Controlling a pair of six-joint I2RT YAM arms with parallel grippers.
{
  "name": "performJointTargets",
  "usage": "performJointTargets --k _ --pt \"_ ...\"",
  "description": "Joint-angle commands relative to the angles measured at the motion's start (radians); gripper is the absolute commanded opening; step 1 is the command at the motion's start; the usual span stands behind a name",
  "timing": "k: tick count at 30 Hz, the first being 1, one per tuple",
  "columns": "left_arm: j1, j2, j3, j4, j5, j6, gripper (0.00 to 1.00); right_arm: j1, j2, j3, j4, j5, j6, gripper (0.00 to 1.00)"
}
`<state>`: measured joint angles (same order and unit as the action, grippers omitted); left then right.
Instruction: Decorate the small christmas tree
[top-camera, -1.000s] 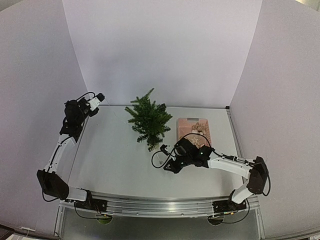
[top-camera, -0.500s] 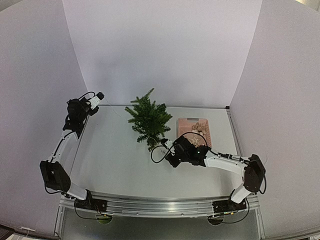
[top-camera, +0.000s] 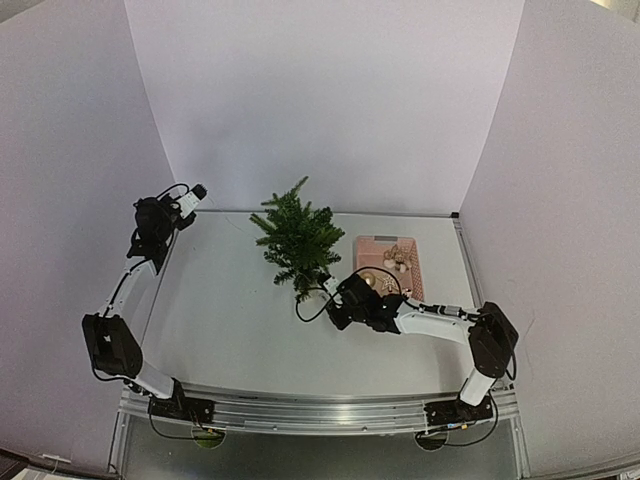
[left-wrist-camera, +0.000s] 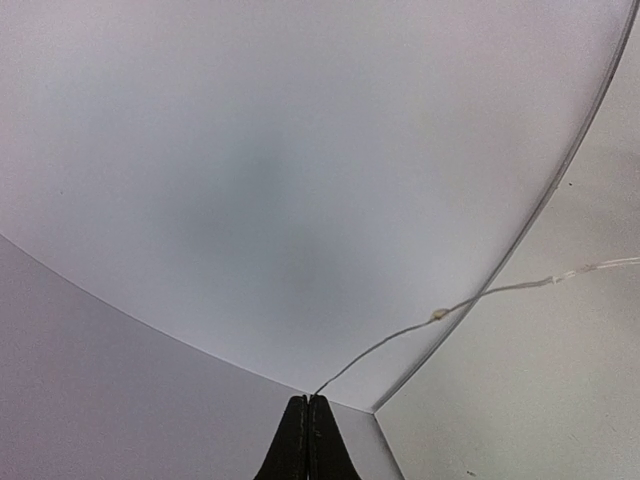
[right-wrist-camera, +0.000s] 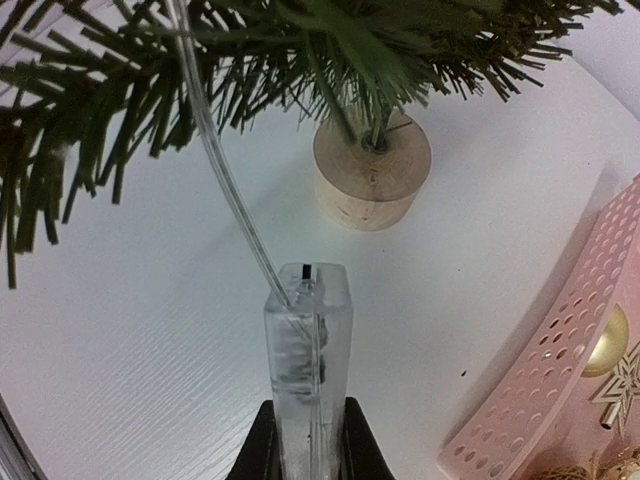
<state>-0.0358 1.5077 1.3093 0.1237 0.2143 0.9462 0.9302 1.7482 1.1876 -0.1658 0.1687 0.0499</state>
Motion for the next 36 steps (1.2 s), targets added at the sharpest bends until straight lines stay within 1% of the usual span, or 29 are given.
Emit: performJointTargets --k 1,4,7,10,13,15,19,22,24,26,27,28,32,34,36 --pt "0.008 0.028 0.068 0.046 0.027 -0.007 0.0 -0.001 0.021 -0.016 0.125 0.039 0.024 0.1" --pt "0.008 0.042 0.083 0.053 0.034 -0.022 0.0 -0.001 0.044 -0.021 0.195 0.019 0.05 0.16" --pt "0.008 0.052 0.094 0.055 0.047 -0.035 0.0 -0.002 0.07 -0.036 0.275 -0.011 0.078 0.29" --pt "0.007 0.045 0.084 0.053 0.082 -0.03 0.0 -0.002 0.091 -0.039 0.306 -0.02 0.111 0.36" --pt "0.005 0.041 0.081 0.05 0.103 -0.037 0.0 -0.001 0.092 -0.046 0.322 -0.035 0.126 0.39" --pt "0.005 0.04 0.085 0.049 0.111 -0.045 0.0 -0.001 0.085 -0.053 0.324 -0.038 0.13 0.39" --pt "0.003 0.043 0.084 0.052 0.146 -0.044 0.0 -0.001 0.046 -0.072 0.324 -0.063 0.125 0.42" --pt "-0.005 0.05 0.081 0.047 0.179 -0.045 0.0 -0.001 -0.014 -0.093 0.32 -0.134 0.121 0.47" --pt "-0.013 0.062 0.087 0.047 0.194 -0.05 0.0 -0.001 -0.074 -0.115 0.313 -0.214 0.12 0.53" --pt "-0.02 0.08 0.101 0.049 0.199 -0.064 0.0 -0.001 -0.138 -0.129 0.286 -0.274 0.119 0.62" --pt "-0.024 0.089 0.106 0.049 0.203 -0.069 0.0 -0.001 -0.167 -0.131 0.26 -0.293 0.118 0.65" --pt "-0.028 0.097 0.11 0.05 0.208 -0.071 0.0 -0.002 -0.188 -0.133 0.231 -0.307 0.115 0.69" --pt "-0.029 0.128 0.115 0.061 0.218 -0.073 0.0 -0.011 -0.291 -0.119 0.098 -0.371 0.115 0.73" --pt "-0.03 0.147 0.125 0.071 0.215 -0.081 0.0 -0.035 -0.34 -0.094 0.032 -0.429 0.127 0.73" --pt "-0.029 0.166 0.134 0.093 0.222 -0.093 0.0 -0.081 -0.387 -0.061 -0.022 -0.52 0.156 0.73"
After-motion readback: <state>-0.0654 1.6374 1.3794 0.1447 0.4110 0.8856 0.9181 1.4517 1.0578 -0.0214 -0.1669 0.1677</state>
